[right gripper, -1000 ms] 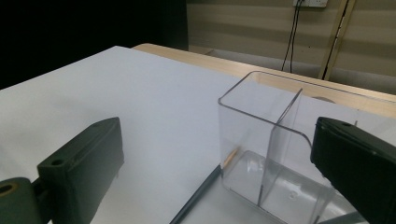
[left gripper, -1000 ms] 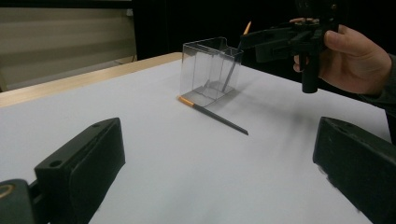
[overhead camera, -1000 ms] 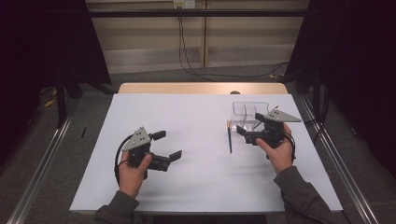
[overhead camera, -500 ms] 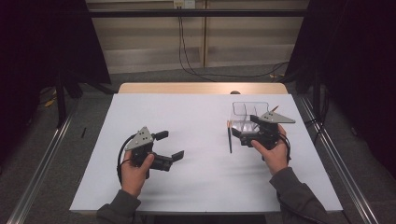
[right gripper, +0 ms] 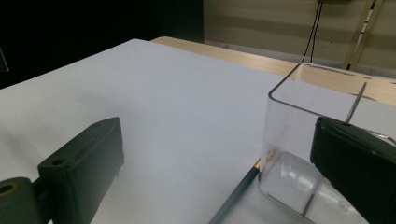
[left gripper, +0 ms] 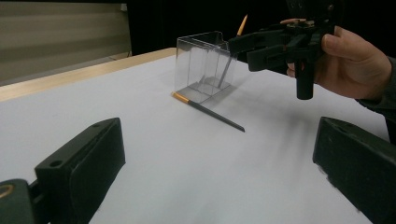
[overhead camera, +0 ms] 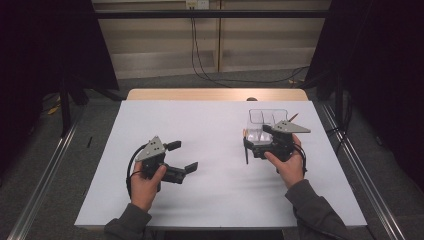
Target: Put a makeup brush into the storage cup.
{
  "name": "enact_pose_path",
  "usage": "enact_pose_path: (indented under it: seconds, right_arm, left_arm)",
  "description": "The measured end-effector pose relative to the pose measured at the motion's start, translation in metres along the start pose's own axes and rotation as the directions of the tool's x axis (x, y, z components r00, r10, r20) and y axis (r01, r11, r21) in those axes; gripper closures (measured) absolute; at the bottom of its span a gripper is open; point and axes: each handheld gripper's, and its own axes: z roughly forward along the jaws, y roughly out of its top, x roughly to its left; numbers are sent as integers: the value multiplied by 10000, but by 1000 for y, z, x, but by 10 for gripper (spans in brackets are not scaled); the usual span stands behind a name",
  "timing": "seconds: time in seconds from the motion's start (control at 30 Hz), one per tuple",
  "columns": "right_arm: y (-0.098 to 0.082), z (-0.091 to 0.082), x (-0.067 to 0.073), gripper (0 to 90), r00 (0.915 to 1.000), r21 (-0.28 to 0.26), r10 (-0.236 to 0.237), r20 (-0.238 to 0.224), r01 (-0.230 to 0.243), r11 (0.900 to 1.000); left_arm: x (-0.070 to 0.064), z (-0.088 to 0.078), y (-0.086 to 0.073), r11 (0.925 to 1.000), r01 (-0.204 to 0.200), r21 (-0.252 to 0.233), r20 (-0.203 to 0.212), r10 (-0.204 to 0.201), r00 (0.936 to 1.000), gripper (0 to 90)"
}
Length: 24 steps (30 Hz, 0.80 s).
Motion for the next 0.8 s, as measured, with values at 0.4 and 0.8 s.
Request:
enact_pose_path:
  seconds: [0.4,0.8]
  right_arm:
    - [-2,7,8,59,9999,484,8,-119,-2,9988]
    - [1,13,10,125,9997,883,-25,227,5,9961]
  left_arm:
    - [1,-1,0,9998,87,-182,21,-87,10000,21]
    - [5,0,1,9995,152,-284,161,-147,9998,21]
